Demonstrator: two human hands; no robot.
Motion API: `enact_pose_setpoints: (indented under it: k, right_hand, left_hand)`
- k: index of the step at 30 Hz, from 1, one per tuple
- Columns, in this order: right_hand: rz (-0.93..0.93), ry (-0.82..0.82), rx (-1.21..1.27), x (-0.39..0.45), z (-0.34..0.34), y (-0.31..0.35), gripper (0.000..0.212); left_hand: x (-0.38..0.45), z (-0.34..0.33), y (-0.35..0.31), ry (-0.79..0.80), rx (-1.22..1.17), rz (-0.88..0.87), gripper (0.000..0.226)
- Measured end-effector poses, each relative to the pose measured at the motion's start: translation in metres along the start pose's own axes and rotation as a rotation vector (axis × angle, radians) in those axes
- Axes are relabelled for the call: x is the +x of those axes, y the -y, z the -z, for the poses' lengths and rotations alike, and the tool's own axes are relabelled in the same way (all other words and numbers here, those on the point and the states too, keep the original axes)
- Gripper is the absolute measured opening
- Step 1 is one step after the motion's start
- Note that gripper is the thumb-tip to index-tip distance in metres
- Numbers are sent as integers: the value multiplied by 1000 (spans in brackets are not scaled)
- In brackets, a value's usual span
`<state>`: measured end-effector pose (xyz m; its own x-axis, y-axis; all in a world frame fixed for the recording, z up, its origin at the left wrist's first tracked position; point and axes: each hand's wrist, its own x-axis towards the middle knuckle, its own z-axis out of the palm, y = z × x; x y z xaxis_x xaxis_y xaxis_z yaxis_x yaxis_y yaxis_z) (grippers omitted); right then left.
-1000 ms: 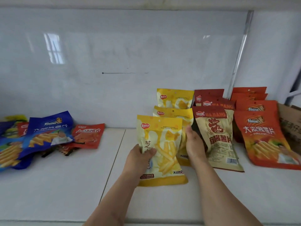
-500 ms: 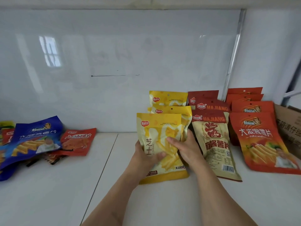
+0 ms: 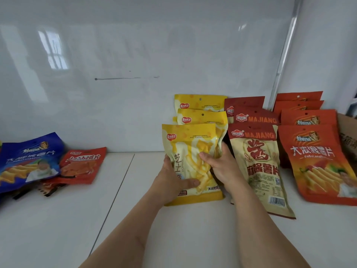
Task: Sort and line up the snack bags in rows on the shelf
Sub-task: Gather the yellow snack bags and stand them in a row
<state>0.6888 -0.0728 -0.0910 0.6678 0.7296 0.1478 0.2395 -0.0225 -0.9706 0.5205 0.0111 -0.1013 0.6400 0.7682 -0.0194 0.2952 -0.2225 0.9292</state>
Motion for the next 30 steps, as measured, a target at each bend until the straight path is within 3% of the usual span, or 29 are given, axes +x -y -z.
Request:
enact_pose_setpoints:
  k: [4,14,19,30]
  right_hand:
    - [0,-8,-52,7,0,-2,92]
    - [19,-134,-179,3,-6,8,96]
    - [74,-219,-388,-7,-10,19,105]
    - [237,-246,-714,-21,-22,32,79]
  left_hand:
    - [6,-4,1,-19,27,-13,112]
    - [-10,-13,-5,-137,106,-7,115]
    - [-15,-14,-2,-183,96,-5,121]
    - [-39,10,0,-211,88,39,115]
